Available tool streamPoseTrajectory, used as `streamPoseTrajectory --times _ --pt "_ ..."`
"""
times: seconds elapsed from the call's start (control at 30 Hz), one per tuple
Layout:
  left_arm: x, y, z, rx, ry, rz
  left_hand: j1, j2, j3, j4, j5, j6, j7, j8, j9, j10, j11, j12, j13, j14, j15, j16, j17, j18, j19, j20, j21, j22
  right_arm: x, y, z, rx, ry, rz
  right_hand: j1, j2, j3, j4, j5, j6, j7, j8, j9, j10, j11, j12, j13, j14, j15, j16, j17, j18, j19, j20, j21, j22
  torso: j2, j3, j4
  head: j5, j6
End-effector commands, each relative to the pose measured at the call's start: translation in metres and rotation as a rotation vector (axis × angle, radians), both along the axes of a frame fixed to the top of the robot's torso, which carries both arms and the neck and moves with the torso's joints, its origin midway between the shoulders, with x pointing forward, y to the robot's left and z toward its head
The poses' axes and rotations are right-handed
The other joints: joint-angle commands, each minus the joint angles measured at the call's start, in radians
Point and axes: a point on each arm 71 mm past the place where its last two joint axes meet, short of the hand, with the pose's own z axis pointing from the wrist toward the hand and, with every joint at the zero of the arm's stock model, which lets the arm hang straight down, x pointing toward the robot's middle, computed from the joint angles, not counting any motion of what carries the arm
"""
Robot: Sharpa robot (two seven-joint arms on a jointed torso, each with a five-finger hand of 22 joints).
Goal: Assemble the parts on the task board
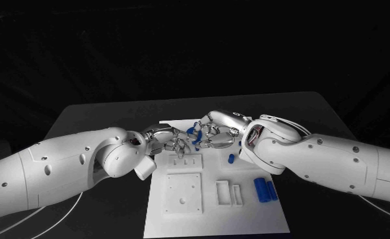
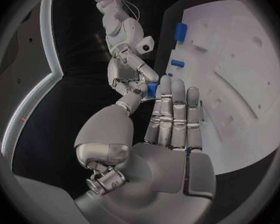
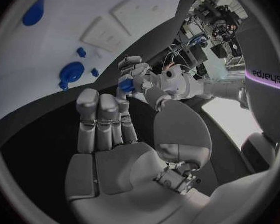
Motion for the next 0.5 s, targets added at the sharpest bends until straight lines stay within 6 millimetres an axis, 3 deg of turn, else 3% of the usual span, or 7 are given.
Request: streamPoseTrajectory --times 0.03,0.2,0.3,0.5 --pt "0.0003 -0.0028 0.0019 -0.007 -0.019 -0.007 0.005 0.018 0.000 -0.007 0.006 0.012 -0.004 0.007 0.002 0.013 -0.002 0.003 0.001 0.010 -0.001 0.004 0.002 -0.013 0.009 -0.062 -0.001 0.003 -0.0005 0.0025 -0.0007 -0.011 0.003 0.010 -0.001 0.002 -0.006 0.002 -0.004 0.019 0.011 0.004 0.001 0.004 -0.004 -0.002 -0.001 0.000 -0.004 0.004 0.001 0.101 0.001 -0.008 0.005 0.015 0.000 0.0001 0.0000 0.001 -0.002" --pt "0.0015 -0.0028 0.0019 -0.003 -0.025 0.010 0.004 0.025 -0.004 -0.011 0.034 0.025 -0.009 0.015 -0.003 0.032 -0.008 -0.004 -0.001 0.014 -0.004 0.008 0.008 -0.014 0.013 -0.066 0.000 0.008 -0.0004 0.0036 -0.0015 -0.012 0.004 0.010 -0.002 0.002 -0.006 0.002 -0.005 0.019 0.011 0.003 0.001 0.004 -0.003 -0.002 -0.001 0.000 -0.004 0.004 0.001 0.101 0.001 -0.008 0.005 0.015 0.000 0.0001 -0.0002 0.001 -0.003" --pt "0.0021 -0.0030 0.0020 -0.003 -0.030 0.018 0.005 0.025 -0.004 -0.012 0.096 0.032 -0.012 0.021 -0.006 0.044 -0.010 -0.010 -0.002 0.017 -0.007 0.011 0.012 -0.015 0.017 -0.068 -0.001 0.012 -0.0004 0.0039 -0.0019 -0.012 0.005 0.009 -0.002 0.002 -0.006 0.002 -0.005 0.019 0.011 0.003 0.001 0.004 -0.003 -0.002 -0.001 0.000 -0.004 0.004 0.001 0.101 0.001 -0.008 0.004 0.015 0.000 -0.0002 0.0002 0.001 -0.005" --pt "0.0016 -0.0041 0.0024 0.012 -0.048 0.023 0.017 0.012 -0.006 -0.015 0.168 0.048 -0.020 0.035 -0.006 0.066 -0.017 -0.013 0.001 0.026 -0.014 0.022 0.021 -0.015 0.026 -0.074 0.002 0.019 -0.0004 0.0038 -0.0017 -0.009 0.002 0.006 -0.003 0.001 -0.006 0.002 -0.005 0.018 0.011 0.003 0.001 0.004 -0.003 -0.002 -0.002 0.000 -0.004 0.004 0.001 0.101 0.001 -0.007 0.004 0.015 0.001 -0.0004 0.0000 0.001 -0.007"
